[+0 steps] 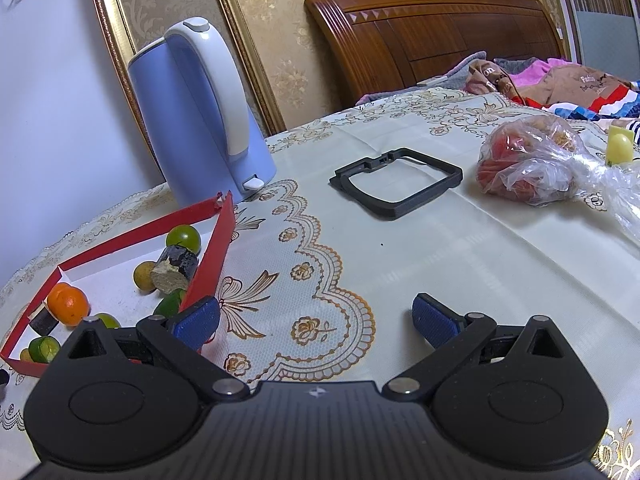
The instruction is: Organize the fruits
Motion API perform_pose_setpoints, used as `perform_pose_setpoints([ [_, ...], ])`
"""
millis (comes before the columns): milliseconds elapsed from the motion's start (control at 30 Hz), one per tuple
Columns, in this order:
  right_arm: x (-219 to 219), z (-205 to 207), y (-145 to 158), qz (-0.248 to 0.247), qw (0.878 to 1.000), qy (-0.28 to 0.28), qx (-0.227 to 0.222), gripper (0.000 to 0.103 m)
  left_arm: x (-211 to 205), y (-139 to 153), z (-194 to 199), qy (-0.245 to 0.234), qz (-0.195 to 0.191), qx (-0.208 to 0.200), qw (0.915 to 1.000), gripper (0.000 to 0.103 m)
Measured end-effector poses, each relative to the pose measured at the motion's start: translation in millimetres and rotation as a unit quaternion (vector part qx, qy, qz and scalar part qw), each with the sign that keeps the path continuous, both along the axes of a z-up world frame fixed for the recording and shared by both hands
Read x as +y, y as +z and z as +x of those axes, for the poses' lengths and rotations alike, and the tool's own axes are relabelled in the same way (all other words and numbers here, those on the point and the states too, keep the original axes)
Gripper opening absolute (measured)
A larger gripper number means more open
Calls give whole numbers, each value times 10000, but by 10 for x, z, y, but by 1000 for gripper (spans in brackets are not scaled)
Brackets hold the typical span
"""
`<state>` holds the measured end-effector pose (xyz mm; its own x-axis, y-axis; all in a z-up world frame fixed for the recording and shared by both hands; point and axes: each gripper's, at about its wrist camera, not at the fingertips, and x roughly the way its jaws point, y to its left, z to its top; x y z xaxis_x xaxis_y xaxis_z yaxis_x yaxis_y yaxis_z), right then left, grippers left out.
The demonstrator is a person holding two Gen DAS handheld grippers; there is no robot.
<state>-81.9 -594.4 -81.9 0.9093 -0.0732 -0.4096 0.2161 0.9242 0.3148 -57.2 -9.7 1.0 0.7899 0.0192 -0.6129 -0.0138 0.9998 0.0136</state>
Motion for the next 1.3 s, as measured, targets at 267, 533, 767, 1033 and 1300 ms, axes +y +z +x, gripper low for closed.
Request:
perform_pose_setpoints([
  [267, 9, 7, 1, -44, 10000, -4, 28, 103, 2, 0, 0, 1, -1, -1, 10000, 103],
  [533, 28, 23, 2, -114, 9999, -14, 73, 103, 2, -1, 0, 1, -1, -1, 10000, 103],
  [767, 27, 19, 1, -105, 9999, -11, 66, 103, 0, -1, 0, 1, -2, -1, 10000, 103],
  [1033, 23, 16, 3, -78, 10000, -8, 52, 103, 3, 0, -1, 0, -1, -1, 10000, 103],
  [1300, 16, 12, 2, -62, 10000, -8, 42, 103, 3, -1, 0, 0, -2, -1, 10000, 103],
])
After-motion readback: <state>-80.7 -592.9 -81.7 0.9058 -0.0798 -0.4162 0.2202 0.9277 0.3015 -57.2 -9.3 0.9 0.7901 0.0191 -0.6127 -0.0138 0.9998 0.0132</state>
